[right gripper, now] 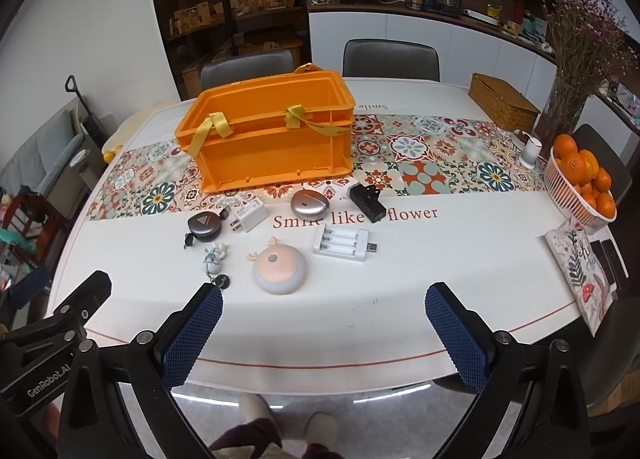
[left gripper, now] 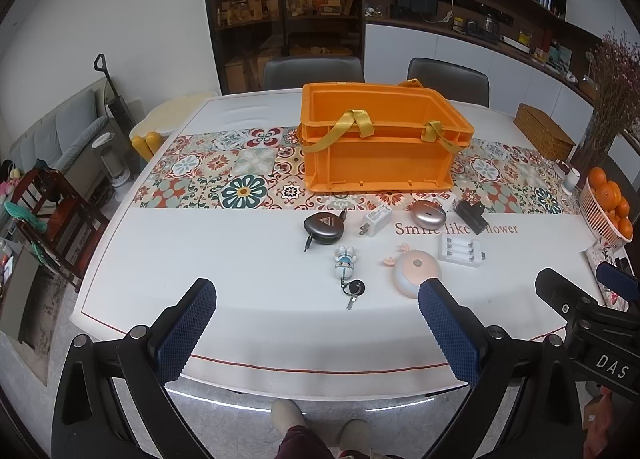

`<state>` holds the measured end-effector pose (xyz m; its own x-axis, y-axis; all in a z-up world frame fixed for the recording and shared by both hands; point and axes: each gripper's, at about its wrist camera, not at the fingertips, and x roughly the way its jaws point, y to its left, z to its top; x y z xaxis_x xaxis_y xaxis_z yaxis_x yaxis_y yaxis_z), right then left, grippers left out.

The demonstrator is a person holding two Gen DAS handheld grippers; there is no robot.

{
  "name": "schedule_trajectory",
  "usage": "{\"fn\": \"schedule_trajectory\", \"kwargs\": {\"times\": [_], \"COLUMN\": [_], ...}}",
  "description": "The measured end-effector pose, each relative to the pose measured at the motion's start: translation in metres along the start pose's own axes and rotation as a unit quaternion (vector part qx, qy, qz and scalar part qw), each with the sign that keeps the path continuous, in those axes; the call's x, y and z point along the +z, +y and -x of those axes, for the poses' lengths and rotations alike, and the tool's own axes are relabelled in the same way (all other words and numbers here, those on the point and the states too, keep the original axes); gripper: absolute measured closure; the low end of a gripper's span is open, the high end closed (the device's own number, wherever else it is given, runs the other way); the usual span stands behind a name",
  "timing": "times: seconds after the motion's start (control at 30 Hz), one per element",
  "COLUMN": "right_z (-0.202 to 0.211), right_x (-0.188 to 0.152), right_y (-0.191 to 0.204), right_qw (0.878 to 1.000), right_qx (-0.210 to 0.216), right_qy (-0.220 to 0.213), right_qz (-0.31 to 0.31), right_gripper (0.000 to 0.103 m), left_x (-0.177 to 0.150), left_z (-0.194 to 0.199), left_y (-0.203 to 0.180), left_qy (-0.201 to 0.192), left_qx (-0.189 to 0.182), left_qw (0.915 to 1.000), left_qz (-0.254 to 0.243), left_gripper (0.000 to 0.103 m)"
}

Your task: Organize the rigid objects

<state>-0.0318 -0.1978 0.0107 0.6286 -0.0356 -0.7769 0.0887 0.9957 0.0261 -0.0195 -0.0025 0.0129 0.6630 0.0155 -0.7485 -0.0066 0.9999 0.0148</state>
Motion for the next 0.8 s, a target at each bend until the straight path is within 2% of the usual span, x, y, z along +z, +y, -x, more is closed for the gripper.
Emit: {"fn": "schedule_trajectory", "kwargs": {"times": [0.8], "right_z": [-0.0041], "right_x": [0.001], "right_y": [0.0007], "right_qw": [1.0], "right_qx": [0.001], "right_qy": [0.003], "right_qz": [0.002], "right_gripper": [0.001], "left_x": [-0.0026], "left_z": [-0.0022], "left_y": [-0.0001], "left_qy": [0.001], "left_qx": [0.002], "left_qw": [1.0], "left_qz": [-0.002], "left_gripper": [0.0]}}
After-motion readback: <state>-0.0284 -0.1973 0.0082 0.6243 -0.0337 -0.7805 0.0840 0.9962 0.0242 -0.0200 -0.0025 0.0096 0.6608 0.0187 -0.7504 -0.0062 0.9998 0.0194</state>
